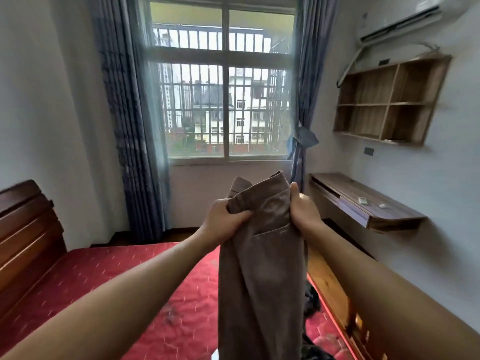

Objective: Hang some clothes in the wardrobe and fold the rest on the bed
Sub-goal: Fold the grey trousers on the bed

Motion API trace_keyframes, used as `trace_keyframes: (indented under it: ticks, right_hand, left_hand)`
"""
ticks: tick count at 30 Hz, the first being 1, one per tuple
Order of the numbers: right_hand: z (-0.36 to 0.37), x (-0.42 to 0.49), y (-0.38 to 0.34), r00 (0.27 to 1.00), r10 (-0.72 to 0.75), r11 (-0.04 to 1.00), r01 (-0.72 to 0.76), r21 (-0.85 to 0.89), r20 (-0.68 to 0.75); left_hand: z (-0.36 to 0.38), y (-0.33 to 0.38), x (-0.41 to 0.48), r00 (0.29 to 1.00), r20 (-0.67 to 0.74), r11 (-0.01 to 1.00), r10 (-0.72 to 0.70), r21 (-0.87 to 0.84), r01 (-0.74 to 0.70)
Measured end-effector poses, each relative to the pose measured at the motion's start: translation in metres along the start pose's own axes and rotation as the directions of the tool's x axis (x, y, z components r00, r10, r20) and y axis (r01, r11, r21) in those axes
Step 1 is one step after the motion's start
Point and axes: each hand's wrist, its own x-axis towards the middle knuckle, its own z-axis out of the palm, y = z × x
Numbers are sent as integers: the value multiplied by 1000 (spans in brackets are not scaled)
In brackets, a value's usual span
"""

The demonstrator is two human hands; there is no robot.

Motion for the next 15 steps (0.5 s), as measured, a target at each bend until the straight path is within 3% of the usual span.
trace_keyframes:
  ticks: [3, 6, 8, 11, 15]
  right_hand:
    - [24, -12, -14, 981, -98, 923, 26, -384, -170]
    - [55, -41, -36, 864, -467, 866, 404, -296, -187]
    - [79, -65, -51, 811, -583, 799, 560, -218, -51]
    - [106, -75, -65, 805, -576, 760, 590, -273, 139]
    - [121, -55, -74, 872, -454, 862, 482, -156, 182]
  left_hand:
    - [-21, -5, -5, 987, -144, 994, 71, 96, -58]
    - [-45, -7, -5, 968, -236, 989, 86, 140, -53]
    - [-60, -6, -8, 959, -256, 981, 126, 176, -82]
    - [-74, -4, -16, 962, -175, 961, 208, 221, -168]
    - [-94, -4, -24, 985, -70, 969, 159, 201, -142]
